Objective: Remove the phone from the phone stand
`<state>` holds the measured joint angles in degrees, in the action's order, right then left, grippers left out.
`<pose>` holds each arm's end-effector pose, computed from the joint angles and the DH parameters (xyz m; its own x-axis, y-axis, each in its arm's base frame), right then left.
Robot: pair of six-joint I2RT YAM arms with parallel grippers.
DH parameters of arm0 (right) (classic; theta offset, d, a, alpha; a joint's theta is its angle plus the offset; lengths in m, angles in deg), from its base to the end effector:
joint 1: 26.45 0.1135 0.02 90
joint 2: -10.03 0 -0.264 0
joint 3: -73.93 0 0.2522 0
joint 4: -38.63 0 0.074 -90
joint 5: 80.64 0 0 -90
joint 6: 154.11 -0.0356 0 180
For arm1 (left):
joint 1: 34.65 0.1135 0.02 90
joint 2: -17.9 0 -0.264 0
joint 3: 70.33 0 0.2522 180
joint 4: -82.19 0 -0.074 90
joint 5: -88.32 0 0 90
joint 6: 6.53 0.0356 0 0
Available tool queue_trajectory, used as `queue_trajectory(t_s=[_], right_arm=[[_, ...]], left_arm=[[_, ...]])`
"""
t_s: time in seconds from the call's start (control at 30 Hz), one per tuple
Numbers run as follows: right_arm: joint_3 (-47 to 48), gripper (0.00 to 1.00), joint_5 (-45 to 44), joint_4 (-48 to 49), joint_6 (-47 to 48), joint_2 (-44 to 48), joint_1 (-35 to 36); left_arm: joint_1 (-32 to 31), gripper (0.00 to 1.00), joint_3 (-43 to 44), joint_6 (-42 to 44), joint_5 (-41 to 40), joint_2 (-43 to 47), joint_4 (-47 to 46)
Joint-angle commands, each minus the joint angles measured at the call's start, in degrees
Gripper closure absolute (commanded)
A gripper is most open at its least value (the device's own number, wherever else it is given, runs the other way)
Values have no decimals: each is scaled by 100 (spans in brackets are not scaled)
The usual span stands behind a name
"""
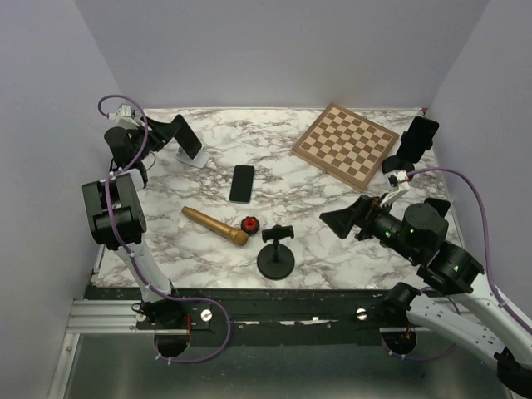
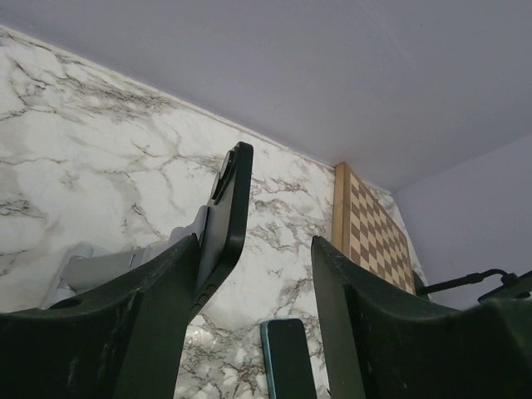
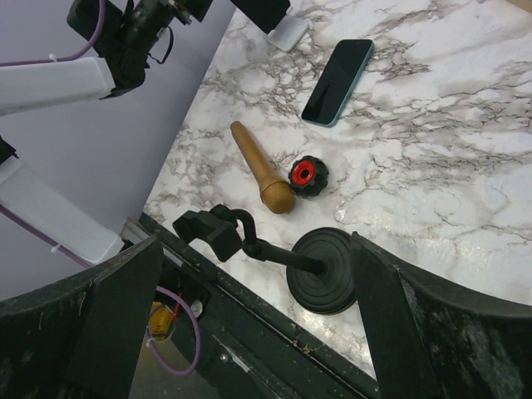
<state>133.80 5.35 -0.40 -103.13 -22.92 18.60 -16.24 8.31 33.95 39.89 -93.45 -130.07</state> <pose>0.0939 0.0905 0.3483 -0.5292 0.3588 -0.7689 -0.4177 0.6786 0.6042 0.4145 0.1131 0.2223 -0.3040 -0.7009 -0.6452 0.2496 0.5950 -0.7640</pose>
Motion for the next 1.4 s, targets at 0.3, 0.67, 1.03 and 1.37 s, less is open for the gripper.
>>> queue_trajectory(t_s=[0.3,0.67,1.03,1.37], right_arm=[[-117,0,101,186,-88,-36,34],[-189,0,215,413,-159,-128,30],[-225,0,244,363,-226,-125,30],[-196,0,246,316,-330,-37,30]], left_arm=[[-38,45,654,247,-349,-156,1549],[-40,56,864,195,-341,-295,1754],[-143,76,710,450,-468,-67,1691],[-287,87,438,793,-893,947,1890]])
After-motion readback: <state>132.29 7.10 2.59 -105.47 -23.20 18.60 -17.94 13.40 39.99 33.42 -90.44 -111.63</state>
